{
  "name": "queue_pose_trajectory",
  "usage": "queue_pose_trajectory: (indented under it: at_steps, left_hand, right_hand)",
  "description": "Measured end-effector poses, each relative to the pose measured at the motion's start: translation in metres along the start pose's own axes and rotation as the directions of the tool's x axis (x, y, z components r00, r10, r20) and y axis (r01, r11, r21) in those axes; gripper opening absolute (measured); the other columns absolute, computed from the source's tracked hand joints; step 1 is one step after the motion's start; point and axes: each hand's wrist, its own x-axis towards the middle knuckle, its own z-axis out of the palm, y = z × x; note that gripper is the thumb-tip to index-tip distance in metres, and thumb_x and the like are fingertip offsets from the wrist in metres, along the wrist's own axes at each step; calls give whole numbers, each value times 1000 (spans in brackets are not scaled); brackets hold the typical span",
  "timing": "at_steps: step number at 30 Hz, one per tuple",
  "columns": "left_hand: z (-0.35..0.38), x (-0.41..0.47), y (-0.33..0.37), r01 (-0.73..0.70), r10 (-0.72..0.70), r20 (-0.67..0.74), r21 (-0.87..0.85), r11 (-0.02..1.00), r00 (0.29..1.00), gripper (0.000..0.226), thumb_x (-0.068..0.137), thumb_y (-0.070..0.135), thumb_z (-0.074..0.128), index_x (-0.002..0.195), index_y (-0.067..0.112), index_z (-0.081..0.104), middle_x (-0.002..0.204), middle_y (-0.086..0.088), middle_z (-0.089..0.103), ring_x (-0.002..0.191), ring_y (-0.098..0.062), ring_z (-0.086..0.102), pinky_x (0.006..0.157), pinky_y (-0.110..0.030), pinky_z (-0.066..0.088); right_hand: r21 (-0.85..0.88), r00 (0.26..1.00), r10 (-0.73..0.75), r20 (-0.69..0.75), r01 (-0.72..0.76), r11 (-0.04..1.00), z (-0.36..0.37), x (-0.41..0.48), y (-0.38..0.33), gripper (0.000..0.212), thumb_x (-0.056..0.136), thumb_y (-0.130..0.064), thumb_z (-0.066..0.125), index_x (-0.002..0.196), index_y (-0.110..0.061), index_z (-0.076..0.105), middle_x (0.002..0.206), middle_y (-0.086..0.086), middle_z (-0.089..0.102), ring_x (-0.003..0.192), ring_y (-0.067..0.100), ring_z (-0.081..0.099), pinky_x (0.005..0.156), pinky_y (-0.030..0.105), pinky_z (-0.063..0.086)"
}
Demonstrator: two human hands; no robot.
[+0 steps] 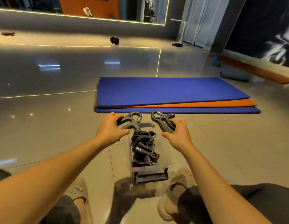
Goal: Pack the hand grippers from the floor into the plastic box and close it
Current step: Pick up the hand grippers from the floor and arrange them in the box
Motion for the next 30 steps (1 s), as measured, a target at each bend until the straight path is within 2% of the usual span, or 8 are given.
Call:
queue_pose_trajectory:
  at_steps: [4, 7, 11, 17, 21, 24, 27, 30]
  left_hand:
    - [45, 21, -25, 42, -42, 124, -2, 999, 991, 70, 74, 36, 86, 136, 23, 57, 111, 10, 54, 103, -12, 57, 82, -26, 54]
    - [72, 34, -37, 41, -40, 226, -1, 999, 973, 68, 73, 36, 86, 134, 23, 58, 109, 13, 54, 104, -11, 56, 87, -28, 52]
    - [101, 50, -51, 29, -33, 302, 18, 999, 953, 66, 72, 39, 84, 132, 24, 61, 108, 15, 54, 104, -8, 53, 89, -28, 47]
    - [125, 82, -71, 36, -59, 339, 76, 997, 939, 64, 71, 43, 83, 129, 25, 63, 111, 8, 58, 106, -15, 54, 96, -41, 51]
    - [149, 107, -80, 28, -56, 339, 86, 996, 939, 59, 71, 42, 83, 125, 22, 67, 110, 4, 63, 106, -17, 57, 95, -43, 50]
    - [178, 116, -85, -44, -8, 311, 161, 986, 950, 50, 71, 45, 81, 115, 26, 70, 104, 6, 70, 105, -19, 59, 98, -38, 42]
    - [213, 121, -95, -18, -56, 327, 220, 975, 943, 62, 73, 50, 78, 130, 31, 61, 115, 6, 64, 117, -19, 49, 106, -38, 34]
    - [240, 125, -109, 23, -103, 340, 231, 973, 935, 67, 75, 50, 78, 137, 35, 55, 122, 3, 57, 120, -20, 42, 104, -37, 32]
  right_hand:
    - [13, 994, 106, 14, -106, 994, 15, 20, 37, 60, 79, -26, 84, 132, -15, 58, 121, 3, 44, 103, 21, 57, 94, 41, 52]
    - [29, 990, 142, 12, -142, 989, 20, 38, 53, 57, 80, -25, 83, 131, -14, 58, 117, 2, 43, 93, 16, 54, 83, 28, 45]
    - [8, 986, 163, 27, -163, 987, 23, 65, 71, 53, 81, -25, 82, 127, -15, 60, 116, 2, 44, 94, 17, 55, 89, 32, 47]
    - [4, 981, 186, 47, -186, 983, 35, 107, 88, 57, 81, -24, 82, 131, -14, 57, 118, 1, 43, 99, 18, 54, 92, 29, 44]
    - [14, 981, 184, 70, -185, 983, 51, 131, 93, 59, 82, -24, 82, 134, -14, 56, 118, 0, 43, 98, 15, 53, 90, 27, 40]
    - [23, 982, 175, 76, -177, 984, 60, 146, 98, 59, 82, -25, 82, 134, -14, 56, 117, -1, 42, 97, 14, 52, 89, 26, 38]
    - [0, 981, 179, 80, -179, 984, 65, 160, 108, 59, 82, -26, 82, 133, -15, 56, 118, -1, 43, 98, 14, 52, 88, 25, 38]
    - [-26, 980, 187, 72, -185, 982, 70, 172, 119, 60, 82, -26, 82, 134, -15, 56, 118, -1, 43, 101, 14, 52, 90, 25, 38]
